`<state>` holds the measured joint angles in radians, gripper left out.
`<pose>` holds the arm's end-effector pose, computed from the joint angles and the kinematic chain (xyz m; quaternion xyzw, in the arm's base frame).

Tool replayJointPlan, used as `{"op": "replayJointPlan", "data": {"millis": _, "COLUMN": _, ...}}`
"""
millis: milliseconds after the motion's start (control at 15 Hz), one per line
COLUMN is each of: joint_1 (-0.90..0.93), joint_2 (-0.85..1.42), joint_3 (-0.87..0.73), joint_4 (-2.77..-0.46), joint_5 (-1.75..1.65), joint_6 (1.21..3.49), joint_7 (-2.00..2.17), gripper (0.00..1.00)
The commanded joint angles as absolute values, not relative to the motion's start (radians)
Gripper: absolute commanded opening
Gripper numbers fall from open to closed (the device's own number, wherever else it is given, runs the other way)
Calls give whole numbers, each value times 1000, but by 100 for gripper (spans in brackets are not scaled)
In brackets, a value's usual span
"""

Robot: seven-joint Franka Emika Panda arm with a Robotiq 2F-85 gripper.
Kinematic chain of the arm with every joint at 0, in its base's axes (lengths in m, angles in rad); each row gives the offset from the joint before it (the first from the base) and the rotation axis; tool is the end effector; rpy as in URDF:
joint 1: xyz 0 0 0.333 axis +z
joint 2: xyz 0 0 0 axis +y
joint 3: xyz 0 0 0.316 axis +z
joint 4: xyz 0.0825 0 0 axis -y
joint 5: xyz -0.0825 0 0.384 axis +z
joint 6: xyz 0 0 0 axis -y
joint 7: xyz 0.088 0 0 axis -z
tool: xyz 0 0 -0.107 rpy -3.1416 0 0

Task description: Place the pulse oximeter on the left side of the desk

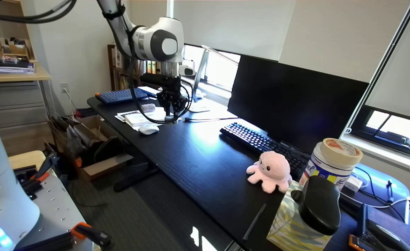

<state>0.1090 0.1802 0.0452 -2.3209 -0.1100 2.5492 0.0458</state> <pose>0.5199 0.0824 0.2679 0.9945 0.0984 0.0269 0.0252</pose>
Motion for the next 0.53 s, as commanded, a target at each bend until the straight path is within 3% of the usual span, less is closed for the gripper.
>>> {"op": "replayJointPlan", "data": {"millis": 0, "joint_1": 72, "joint_2": 219, "joint_3": 66, "joint_4": -2321, "joint_5": 37, "joint_6": 2552, "joint_7": 32, "gripper": 13}}
{"op": "replayJointPlan", "data": {"millis": 467, "joint_1": 41, "joint_2": 362, "joint_3": 138, "joint_4": -2320, "joint_5": 343, "joint_6": 2683, "joint_7": 7, "gripper": 13}}
